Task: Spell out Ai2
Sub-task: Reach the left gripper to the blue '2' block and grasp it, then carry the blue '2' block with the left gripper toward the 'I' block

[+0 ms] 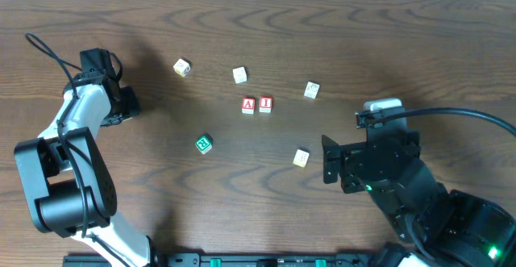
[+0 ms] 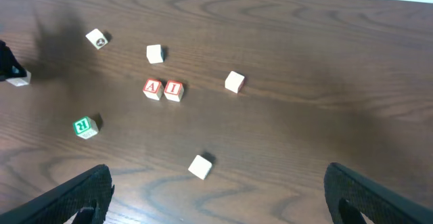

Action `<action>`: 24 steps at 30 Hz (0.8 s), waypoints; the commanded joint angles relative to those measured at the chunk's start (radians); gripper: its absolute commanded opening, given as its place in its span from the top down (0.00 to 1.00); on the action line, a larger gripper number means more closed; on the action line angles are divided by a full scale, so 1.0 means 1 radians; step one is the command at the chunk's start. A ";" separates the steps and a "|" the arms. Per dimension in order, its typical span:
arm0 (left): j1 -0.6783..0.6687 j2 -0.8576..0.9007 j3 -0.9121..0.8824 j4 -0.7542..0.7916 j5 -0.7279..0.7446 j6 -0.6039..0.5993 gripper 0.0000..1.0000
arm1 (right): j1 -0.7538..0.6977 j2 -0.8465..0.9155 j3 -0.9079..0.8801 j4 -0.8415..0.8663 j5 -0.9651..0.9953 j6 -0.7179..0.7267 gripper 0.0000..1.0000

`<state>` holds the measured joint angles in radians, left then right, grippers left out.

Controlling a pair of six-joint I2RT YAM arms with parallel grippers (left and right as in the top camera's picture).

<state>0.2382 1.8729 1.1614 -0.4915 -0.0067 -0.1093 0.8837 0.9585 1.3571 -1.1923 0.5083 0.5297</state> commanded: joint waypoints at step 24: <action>-0.150 -0.098 0.336 -0.254 0.050 -0.052 0.94 | -0.015 -0.015 0.072 -0.016 0.070 -0.038 0.01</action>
<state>0.1673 1.8542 1.4113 -0.7311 0.0273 -0.1574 0.8837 0.9585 1.3716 -1.1961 0.5228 0.5102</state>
